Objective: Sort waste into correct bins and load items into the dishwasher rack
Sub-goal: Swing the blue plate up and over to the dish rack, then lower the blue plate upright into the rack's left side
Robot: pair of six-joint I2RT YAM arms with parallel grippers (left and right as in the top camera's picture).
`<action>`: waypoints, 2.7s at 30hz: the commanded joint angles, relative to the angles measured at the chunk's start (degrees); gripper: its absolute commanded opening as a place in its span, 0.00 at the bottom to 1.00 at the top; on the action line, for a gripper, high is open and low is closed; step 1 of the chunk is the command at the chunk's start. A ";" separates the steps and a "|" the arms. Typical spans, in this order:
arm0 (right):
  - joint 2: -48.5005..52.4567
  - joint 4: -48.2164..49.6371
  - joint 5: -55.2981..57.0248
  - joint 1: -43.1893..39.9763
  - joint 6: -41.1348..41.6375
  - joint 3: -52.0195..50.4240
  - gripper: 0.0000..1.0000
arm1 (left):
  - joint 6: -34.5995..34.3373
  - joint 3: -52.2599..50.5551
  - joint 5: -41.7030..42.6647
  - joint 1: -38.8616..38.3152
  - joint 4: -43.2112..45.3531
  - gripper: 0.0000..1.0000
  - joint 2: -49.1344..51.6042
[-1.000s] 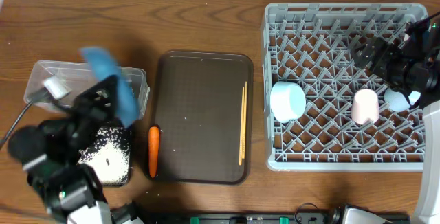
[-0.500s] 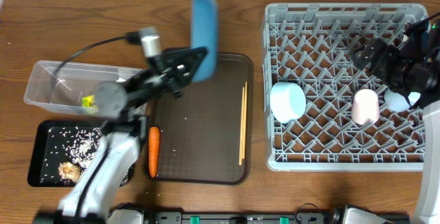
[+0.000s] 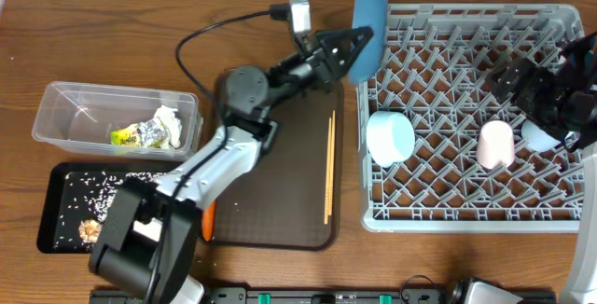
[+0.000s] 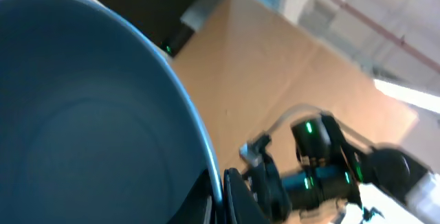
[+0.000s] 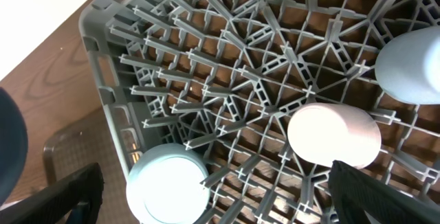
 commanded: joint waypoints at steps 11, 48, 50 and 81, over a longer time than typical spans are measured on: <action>0.04 -0.55 0.46 -0.59 -0.46 0.57 0.97 | -9.66 9.77 -7.15 -4.09 5.88 0.06 14.67; 0.04 -1.75 0.46 -0.55 -0.46 0.57 0.97 | -16.02 18.82 -7.19 -6.97 6.67 0.06 26.82; 0.04 -1.84 0.46 -0.55 -0.46 0.57 0.97 | -15.12 18.82 -7.15 -7.04 6.32 0.06 26.82; 0.04 -2.32 0.46 -0.55 -0.48 0.57 0.98 | -9.16 24.37 -8.04 -10.95 -1.14 0.06 26.86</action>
